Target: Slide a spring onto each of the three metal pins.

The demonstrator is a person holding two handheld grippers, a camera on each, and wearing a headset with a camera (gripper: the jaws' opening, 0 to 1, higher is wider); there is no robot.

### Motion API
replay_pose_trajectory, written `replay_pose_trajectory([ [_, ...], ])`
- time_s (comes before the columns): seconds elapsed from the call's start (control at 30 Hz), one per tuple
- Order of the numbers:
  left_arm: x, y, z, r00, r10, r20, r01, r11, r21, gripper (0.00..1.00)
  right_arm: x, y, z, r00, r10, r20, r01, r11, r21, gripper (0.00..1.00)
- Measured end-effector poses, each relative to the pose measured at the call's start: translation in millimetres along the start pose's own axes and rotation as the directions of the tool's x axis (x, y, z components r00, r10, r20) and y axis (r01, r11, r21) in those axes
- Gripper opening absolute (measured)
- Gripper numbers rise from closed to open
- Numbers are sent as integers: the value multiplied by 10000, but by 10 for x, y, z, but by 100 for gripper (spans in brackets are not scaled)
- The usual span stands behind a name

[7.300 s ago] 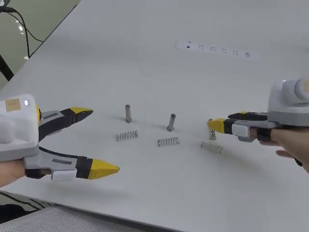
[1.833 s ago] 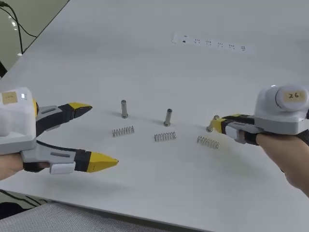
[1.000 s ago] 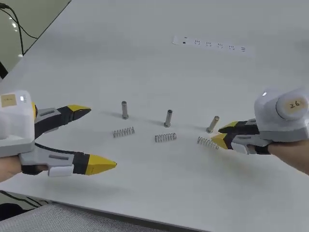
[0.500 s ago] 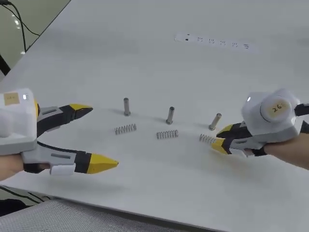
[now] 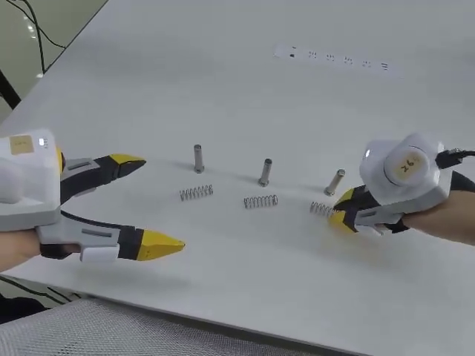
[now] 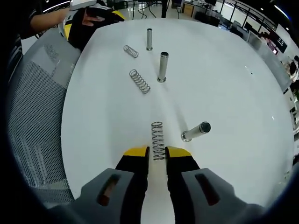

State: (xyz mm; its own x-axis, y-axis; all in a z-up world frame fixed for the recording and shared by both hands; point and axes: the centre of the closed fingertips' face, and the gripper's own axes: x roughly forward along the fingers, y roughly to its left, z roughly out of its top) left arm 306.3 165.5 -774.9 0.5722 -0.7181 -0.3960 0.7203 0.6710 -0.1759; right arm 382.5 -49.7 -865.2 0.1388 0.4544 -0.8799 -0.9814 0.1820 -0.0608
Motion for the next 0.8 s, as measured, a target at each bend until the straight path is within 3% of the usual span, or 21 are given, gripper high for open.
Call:
replay_pose_trajectory([
  [0.27,13,-28,8,9999,-92,44,92,9999,-39,92,-7,28,10,9999,111,-22,-112,9989,-446,13],
  [0.5,76,-104,33,9993,-362,-16,363,9992,142,91,-171,114,100,9993,196,320,-164,9949,-993,13],
  [0.8,240,-318,72,9922,-1226,-247,1239,9903,625,85,-312,257,228,9984,318,464,-223,9810,-1925,13],
])
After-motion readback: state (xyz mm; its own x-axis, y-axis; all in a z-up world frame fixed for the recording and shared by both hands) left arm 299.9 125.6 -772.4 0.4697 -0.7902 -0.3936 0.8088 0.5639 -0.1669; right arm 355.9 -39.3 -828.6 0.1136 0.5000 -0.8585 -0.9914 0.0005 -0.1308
